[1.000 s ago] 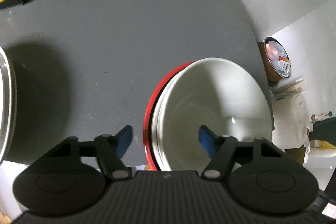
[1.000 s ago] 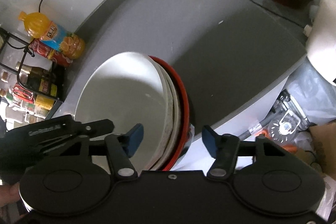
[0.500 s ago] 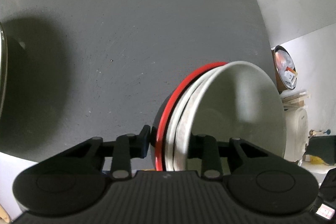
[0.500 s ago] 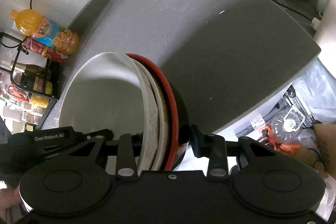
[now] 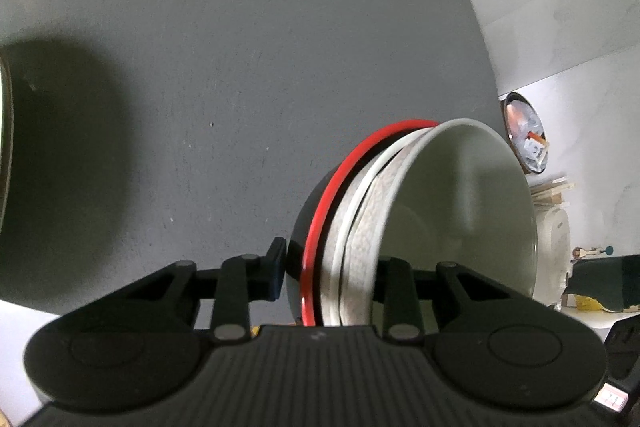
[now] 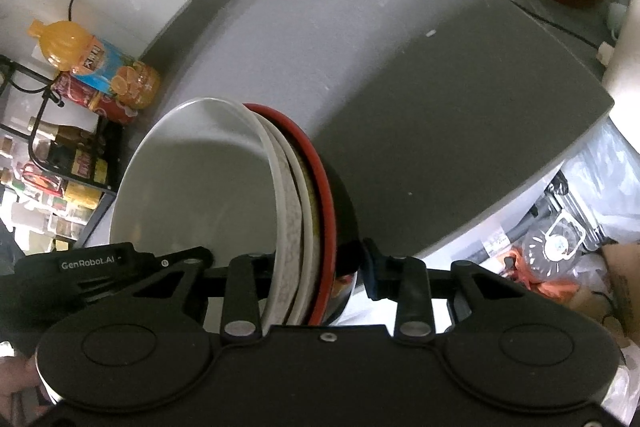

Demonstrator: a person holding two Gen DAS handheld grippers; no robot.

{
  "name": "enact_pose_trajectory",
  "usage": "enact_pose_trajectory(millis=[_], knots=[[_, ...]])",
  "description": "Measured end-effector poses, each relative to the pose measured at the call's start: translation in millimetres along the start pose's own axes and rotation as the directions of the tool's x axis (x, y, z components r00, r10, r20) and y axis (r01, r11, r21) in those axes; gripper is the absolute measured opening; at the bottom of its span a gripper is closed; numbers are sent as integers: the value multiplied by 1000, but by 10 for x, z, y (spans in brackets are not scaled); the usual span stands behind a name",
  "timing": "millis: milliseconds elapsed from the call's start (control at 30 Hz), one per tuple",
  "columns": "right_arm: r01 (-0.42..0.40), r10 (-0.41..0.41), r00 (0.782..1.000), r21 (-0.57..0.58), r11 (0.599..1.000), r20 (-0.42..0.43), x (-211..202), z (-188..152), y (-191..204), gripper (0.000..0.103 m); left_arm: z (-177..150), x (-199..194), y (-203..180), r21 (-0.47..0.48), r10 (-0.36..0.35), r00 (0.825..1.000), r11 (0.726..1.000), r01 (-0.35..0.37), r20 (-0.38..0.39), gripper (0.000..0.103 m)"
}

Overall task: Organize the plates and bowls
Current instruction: 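Close the left gripper on the bowl stack rim while the right gripper grips it, then lift the nested bowl stack with both grippers and carry it over the plates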

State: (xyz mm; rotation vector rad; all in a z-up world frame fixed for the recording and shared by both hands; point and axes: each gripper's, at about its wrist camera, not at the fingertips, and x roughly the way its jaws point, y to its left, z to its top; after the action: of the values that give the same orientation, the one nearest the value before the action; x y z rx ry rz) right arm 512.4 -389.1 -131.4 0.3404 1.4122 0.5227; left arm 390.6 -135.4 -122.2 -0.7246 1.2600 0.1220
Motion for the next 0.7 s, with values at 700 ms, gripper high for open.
enact_pose_trajectory(millis=[700], knots=[[-28, 30, 999, -43, 999, 41, -51, -141, 986, 33, 248, -894, 600, -2, -55, 994, 998, 55, 94, 29]])
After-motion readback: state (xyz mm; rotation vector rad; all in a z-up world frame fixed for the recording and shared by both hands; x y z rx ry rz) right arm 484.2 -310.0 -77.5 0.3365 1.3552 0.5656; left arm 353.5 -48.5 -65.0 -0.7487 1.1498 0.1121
